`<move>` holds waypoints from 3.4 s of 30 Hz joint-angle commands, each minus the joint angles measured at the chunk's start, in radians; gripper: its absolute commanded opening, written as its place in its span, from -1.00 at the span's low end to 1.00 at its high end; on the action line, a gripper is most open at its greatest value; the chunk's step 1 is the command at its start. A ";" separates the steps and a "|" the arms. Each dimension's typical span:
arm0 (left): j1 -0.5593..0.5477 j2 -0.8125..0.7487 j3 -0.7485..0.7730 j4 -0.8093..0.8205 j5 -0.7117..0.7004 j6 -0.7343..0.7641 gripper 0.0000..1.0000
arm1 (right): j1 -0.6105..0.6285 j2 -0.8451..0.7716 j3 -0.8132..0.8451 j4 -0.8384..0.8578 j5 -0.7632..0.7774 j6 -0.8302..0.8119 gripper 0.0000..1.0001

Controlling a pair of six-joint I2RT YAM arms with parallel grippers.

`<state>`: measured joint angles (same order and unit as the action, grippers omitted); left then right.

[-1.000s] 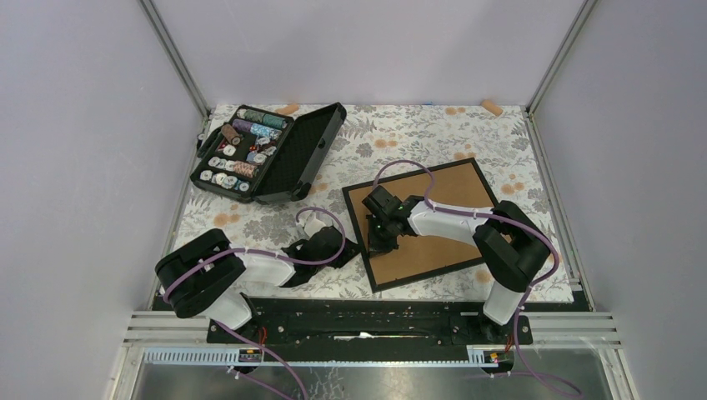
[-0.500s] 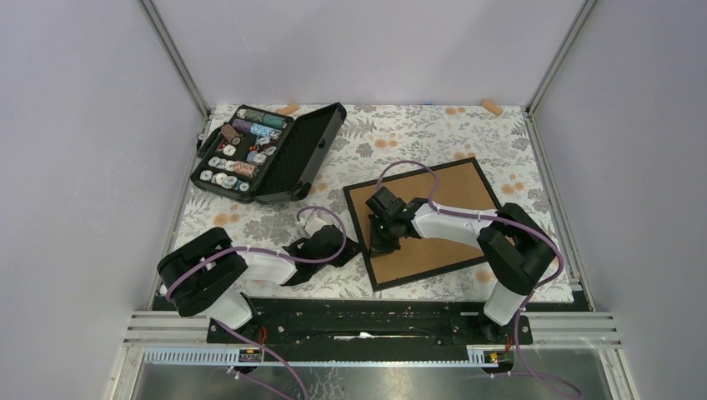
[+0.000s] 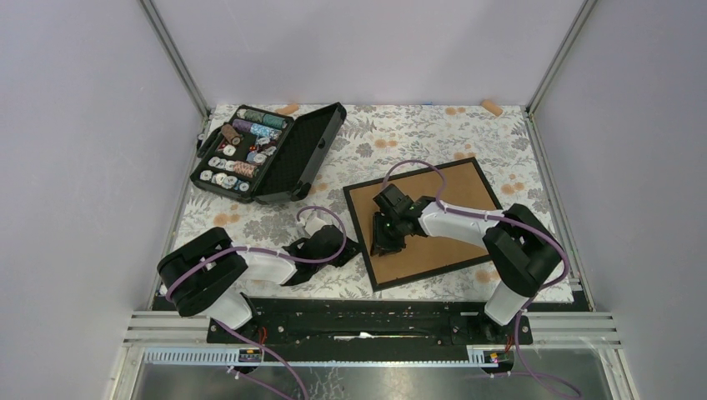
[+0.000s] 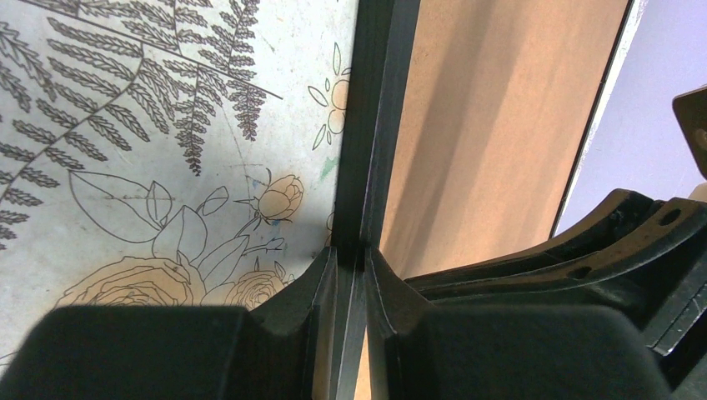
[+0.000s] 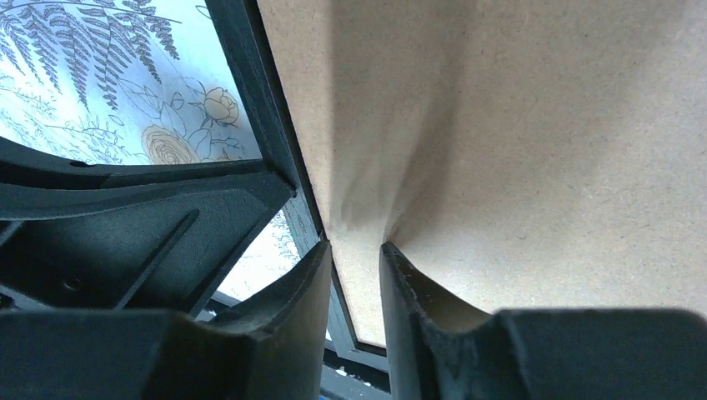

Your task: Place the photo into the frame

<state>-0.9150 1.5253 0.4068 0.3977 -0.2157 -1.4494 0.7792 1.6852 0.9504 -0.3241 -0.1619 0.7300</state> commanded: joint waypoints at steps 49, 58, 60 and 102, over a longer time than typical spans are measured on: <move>0.031 0.127 -0.051 -0.382 -0.092 0.043 -0.72 | 0.130 0.268 0.249 -0.500 0.409 0.013 -0.24; 0.030 0.122 -0.051 -0.396 -0.111 0.035 -0.78 | 0.130 0.225 0.183 -0.436 0.362 0.016 -0.25; 0.030 0.119 -0.055 -0.412 -0.113 0.031 -0.79 | 0.125 0.204 0.150 -0.383 0.326 0.019 -0.25; 0.031 0.146 -0.026 -0.484 -0.147 0.021 -0.89 | 0.049 0.096 0.036 -0.288 0.249 -0.019 -0.65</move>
<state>-0.9096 1.5558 0.4503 0.3557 -0.2176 -1.4872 0.8833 1.7664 1.0908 -0.4850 0.0570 0.7731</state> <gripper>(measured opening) 0.166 0.186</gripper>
